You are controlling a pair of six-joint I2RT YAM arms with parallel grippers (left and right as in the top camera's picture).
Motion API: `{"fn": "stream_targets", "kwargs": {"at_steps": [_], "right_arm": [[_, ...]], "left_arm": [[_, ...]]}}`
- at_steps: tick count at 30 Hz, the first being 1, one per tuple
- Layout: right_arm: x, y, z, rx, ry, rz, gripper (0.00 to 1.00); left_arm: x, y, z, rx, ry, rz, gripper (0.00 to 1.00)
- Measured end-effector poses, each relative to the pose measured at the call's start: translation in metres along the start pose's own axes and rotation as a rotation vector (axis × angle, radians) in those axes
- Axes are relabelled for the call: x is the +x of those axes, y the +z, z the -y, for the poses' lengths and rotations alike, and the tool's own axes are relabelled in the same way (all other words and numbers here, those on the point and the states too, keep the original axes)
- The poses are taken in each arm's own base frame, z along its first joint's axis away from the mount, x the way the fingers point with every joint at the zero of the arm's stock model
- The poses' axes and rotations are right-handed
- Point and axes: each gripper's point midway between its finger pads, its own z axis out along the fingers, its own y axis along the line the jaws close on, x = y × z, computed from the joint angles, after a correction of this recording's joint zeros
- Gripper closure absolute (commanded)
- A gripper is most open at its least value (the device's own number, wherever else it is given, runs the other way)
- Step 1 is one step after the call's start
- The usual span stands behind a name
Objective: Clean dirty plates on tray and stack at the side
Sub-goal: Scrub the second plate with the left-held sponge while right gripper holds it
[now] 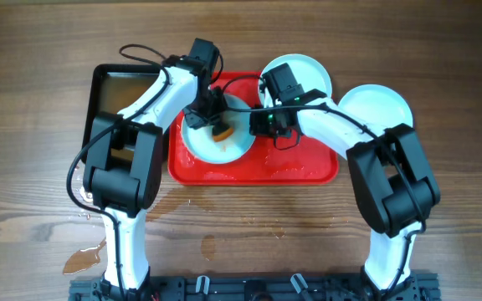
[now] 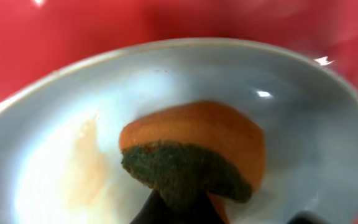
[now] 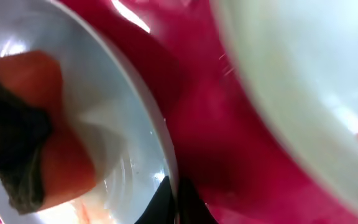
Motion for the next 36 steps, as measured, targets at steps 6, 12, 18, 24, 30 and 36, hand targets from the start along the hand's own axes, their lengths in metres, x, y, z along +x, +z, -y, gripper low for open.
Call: {"fn": "stream_targets", "kwargs": {"at_steps": [6, 12, 18, 24, 30, 36], "right_arm": [[0.007, 0.001, -0.005, -0.014, -0.026, -0.024, 0.95], [0.006, 0.001, -0.003, -0.012, -0.028, -0.026, 0.96], [0.0, -0.001, 0.004, 0.005, -0.018, -0.006, 0.96], [-0.004, -0.001, 0.003, 0.005, -0.002, 0.01, 0.96], [-0.003, -0.001, 0.003, 0.004, 0.001, 0.01, 0.96], [0.0, 0.0, -0.002, -0.014, -0.005, -0.003, 0.96]], "left_arm": [[0.039, -0.004, -0.02, 0.012, 0.137, -0.211, 0.96], [0.092, 0.004, 0.017, 0.209, 0.383, -0.389, 0.96], [0.086, 0.01, 0.035, 0.223, 0.366, -0.326, 0.96], [0.023, 0.005, 0.019, 0.001, 0.168, -0.002, 0.96], [-0.004, 0.002, -0.024, -0.185, -0.069, 0.238, 0.96], [0.004, -0.008, -0.07, -0.391, -0.191, 0.293, 0.96]]}}
